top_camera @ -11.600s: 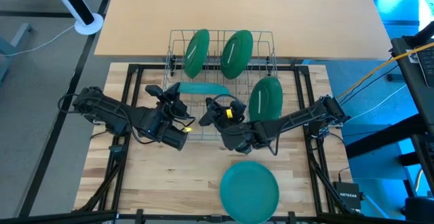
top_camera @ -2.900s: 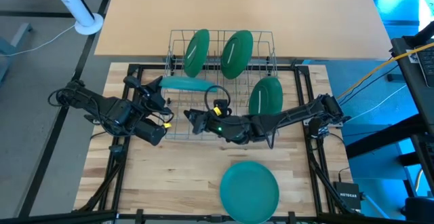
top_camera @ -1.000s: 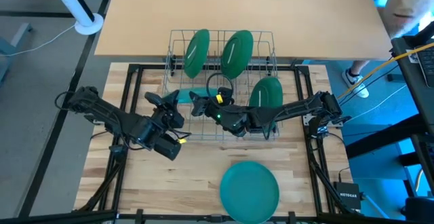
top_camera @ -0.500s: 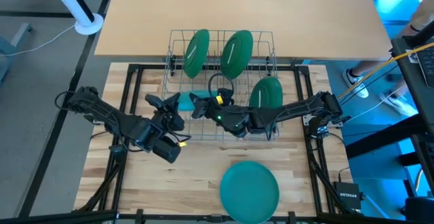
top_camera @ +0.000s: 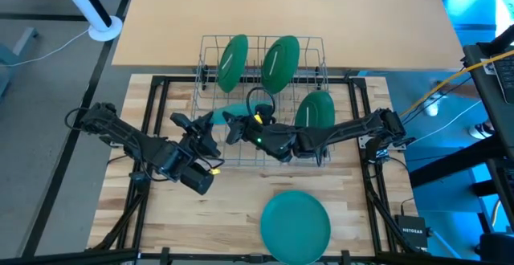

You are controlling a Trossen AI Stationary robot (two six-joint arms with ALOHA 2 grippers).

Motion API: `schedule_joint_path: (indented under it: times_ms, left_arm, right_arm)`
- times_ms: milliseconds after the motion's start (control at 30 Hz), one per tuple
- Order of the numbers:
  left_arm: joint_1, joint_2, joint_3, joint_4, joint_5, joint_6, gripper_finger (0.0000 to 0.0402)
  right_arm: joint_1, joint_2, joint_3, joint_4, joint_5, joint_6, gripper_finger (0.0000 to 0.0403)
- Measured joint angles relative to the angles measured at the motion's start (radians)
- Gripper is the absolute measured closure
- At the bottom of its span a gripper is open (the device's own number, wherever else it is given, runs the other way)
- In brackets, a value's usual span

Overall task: Sort dishes
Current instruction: Put the top light green plate in the dish rack

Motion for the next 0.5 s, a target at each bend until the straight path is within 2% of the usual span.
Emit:
schedule_joint_path:
  times_ms: [167, 333, 500]
  left_arm:
    - [0.012, 0.0, 0.0, -0.001, 0.028, -0.063, 0.0326]
    - [0.022, 0.001, 0.0, 0.009, 0.035, -0.017, 0.0279]
    - [0.016, 0.001, 0.002, 0.046, 0.121, -0.057, 0.0232]
  right_arm:
    - [0.001, 0.005, -0.004, 0.061, -0.024, -0.147, 0.037]
    - [-0.001, 0.006, -0.004, 0.073, -0.031, -0.257, 0.0373]
    - [-0.007, 0.008, -0.006, 0.075, 0.067, -0.435, 0.0393]
